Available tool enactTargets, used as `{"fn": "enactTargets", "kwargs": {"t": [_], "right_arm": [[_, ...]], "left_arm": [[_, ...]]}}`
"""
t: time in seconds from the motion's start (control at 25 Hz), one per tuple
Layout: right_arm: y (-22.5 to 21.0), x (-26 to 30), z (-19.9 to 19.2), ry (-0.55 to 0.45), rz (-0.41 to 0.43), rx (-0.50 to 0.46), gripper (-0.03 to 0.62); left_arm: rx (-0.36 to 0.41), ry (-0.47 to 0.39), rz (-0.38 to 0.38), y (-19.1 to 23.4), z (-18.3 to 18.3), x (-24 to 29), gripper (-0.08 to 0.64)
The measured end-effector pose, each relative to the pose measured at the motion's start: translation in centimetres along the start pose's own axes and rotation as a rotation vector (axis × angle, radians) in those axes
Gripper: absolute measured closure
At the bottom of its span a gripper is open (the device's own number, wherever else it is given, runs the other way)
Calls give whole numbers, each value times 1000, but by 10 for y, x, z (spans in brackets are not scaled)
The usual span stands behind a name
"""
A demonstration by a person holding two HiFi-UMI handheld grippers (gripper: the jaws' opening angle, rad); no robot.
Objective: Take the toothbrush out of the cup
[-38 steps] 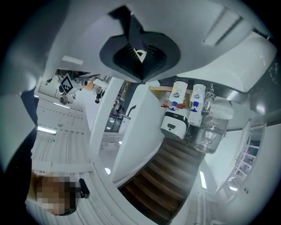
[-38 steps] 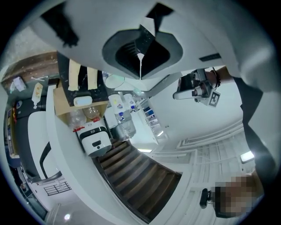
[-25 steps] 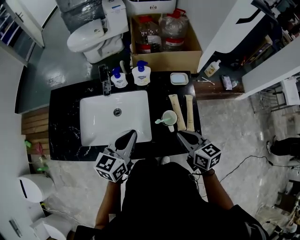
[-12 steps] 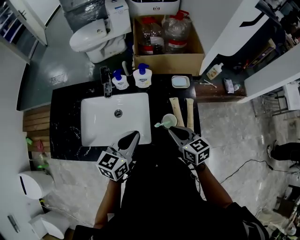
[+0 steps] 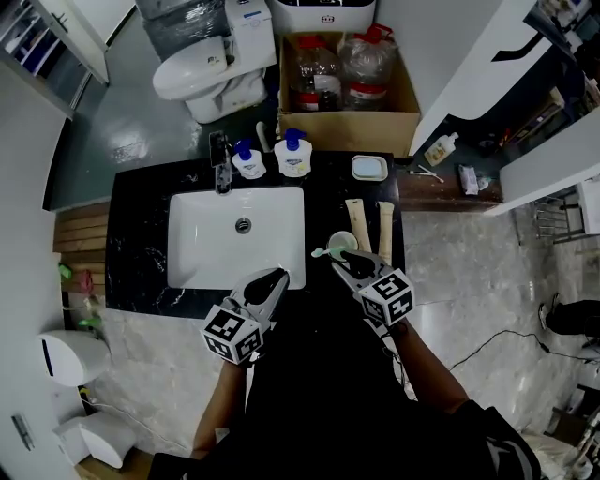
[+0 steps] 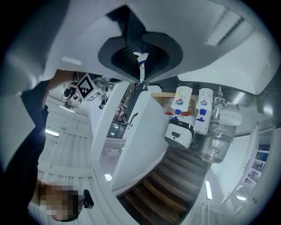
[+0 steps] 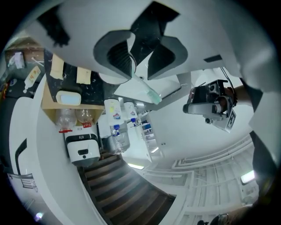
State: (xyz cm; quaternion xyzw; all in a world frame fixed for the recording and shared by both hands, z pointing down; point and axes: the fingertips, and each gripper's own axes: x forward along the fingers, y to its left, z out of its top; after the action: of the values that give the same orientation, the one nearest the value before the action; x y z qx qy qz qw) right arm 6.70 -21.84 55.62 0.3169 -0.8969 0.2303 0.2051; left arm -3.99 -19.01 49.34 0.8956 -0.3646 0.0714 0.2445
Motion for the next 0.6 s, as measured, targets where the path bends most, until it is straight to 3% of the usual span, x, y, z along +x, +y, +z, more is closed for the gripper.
{"fn": "enactTargets", "kwargs": {"t": [0.44, 0.6], "right_arm": [[-1, 22, 6, 55, 2, -80, 469], [3, 28, 5, 85, 18, -151, 466]], "left_arm": [[2, 30, 30, 7, -9, -1, 492], [-8, 31, 45, 9, -10, -1, 492]]}}
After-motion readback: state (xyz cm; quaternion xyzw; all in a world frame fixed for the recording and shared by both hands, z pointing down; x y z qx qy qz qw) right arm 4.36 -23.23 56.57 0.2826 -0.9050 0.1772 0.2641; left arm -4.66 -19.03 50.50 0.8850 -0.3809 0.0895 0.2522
